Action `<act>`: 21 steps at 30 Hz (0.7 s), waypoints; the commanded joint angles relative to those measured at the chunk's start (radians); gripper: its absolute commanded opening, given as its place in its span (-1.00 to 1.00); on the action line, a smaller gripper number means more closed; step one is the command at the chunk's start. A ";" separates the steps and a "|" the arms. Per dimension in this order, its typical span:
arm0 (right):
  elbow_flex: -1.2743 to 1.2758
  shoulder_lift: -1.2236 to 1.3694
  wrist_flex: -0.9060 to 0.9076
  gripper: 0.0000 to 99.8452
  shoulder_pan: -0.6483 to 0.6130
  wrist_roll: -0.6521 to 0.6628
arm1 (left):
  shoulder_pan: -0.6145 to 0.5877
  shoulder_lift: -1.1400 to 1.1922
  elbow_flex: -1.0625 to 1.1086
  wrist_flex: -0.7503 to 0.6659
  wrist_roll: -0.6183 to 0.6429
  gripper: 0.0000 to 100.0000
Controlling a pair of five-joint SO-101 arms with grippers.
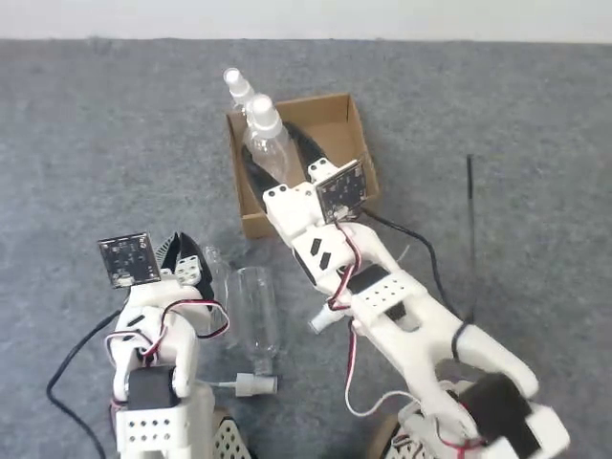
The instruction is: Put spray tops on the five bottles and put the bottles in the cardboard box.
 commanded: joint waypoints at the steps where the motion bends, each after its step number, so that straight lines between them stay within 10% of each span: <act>1: -0.017 0.028 -0.081 -0.97 0.013 -0.008 | -0.002 -0.014 -0.010 -0.025 -0.008 -0.98; 21: -0.094 0.340 -0.211 -0.97 0.010 -0.006 | -0.006 -0.014 -0.010 -0.023 -0.008 -0.98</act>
